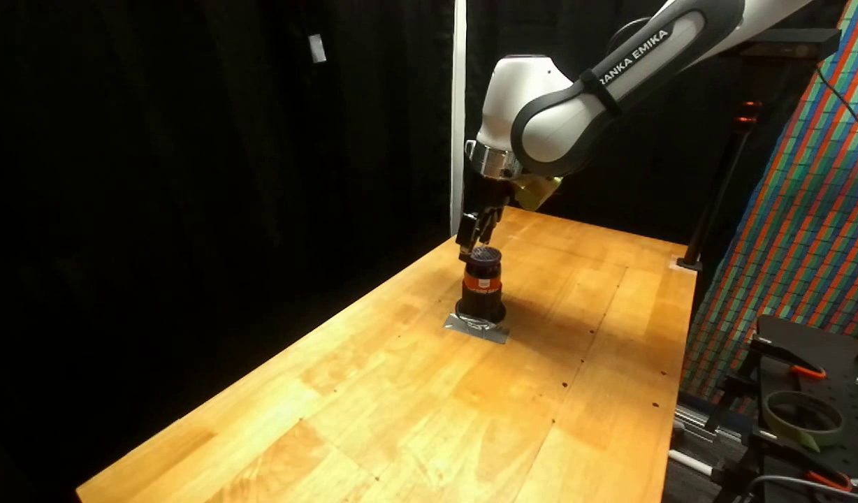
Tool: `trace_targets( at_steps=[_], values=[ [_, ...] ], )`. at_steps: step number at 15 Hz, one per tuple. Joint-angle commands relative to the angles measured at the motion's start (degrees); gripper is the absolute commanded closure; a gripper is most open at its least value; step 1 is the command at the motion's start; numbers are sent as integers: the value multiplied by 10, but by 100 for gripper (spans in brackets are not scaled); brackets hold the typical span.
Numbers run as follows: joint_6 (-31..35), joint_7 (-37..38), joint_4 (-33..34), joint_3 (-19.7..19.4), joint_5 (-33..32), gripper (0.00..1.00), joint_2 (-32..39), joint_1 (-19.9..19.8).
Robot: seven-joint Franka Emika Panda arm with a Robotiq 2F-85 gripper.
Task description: Put the rubber band around the base of the cup
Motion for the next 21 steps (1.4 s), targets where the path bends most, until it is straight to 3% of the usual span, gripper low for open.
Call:
trace_targets(
  at_steps=[1,16,21],
  values=[
    [-15,-6,31,-1,4,0,22,1],
    [-64,0,70,-2,13,0,65,-1],
    [-112,14,55,-7,11,0,41,1]
  ],
)
